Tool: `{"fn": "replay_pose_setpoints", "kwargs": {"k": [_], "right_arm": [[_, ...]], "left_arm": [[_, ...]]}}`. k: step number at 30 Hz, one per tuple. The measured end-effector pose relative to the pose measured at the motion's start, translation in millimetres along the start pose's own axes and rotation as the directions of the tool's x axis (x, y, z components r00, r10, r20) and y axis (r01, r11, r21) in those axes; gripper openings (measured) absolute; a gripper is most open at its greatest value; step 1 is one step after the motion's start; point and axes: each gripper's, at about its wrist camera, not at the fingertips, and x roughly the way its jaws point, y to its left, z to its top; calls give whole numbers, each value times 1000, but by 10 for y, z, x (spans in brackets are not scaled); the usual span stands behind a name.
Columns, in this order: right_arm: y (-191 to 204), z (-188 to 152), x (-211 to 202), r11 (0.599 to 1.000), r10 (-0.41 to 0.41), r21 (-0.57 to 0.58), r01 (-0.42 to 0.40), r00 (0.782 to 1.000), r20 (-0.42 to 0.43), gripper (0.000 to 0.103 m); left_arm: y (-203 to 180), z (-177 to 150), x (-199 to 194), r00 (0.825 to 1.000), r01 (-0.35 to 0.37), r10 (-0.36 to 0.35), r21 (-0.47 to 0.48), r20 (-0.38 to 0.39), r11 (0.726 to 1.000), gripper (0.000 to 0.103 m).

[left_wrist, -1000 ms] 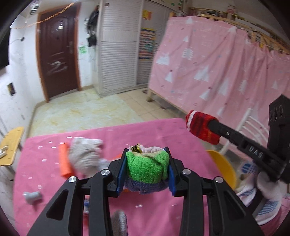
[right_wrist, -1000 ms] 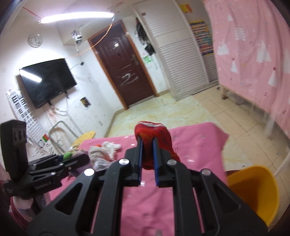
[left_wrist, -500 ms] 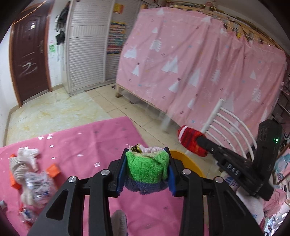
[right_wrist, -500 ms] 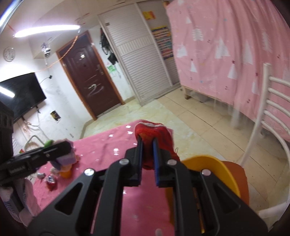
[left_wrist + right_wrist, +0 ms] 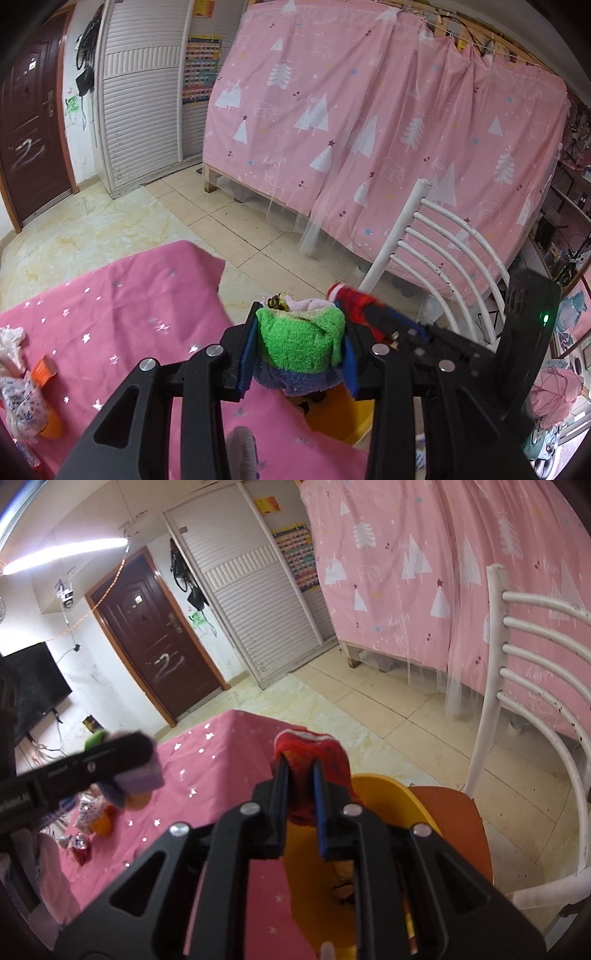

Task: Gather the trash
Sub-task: 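Carry both items over the yellow bucket and open both tools to drop them, then move both open tools back over the table toward the remaining items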

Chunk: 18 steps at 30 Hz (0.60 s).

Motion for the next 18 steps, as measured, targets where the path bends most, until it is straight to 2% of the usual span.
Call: {"fn": "replay_pose_setpoints", "kwargs": {"k": [2,4,5,9,13,18], "right_arm": [[-22,8,10,1000,-2,5,2,1000,1,26],[-40,2,9,1000,-2,11,2,1000,2,30],[-48,-1,4,1000,-1,11,1,1000,2,30],[-66,1,3,1000,-5,17,5,1000,6,30],[-70,-5,13,1000,-3,17,3,1000,2,30],[51,5,-3,1000,7,-6,-7,1000,3,30]], "left_arm": [[-31,33,52,1000,7,-7,1,-2,1000,32],[-55,50,95,1000,23,-23,3,-13,1000,40],[-63,50,108,1000,22,-22,1,-13,1000,46],[-50,26,118,999,36,-37,-17,-13,999,56],[9,19,84,999,35,-35,-29,-10,999,57],[133,34,-140,999,5,-4,-35,34,999,57]]}}
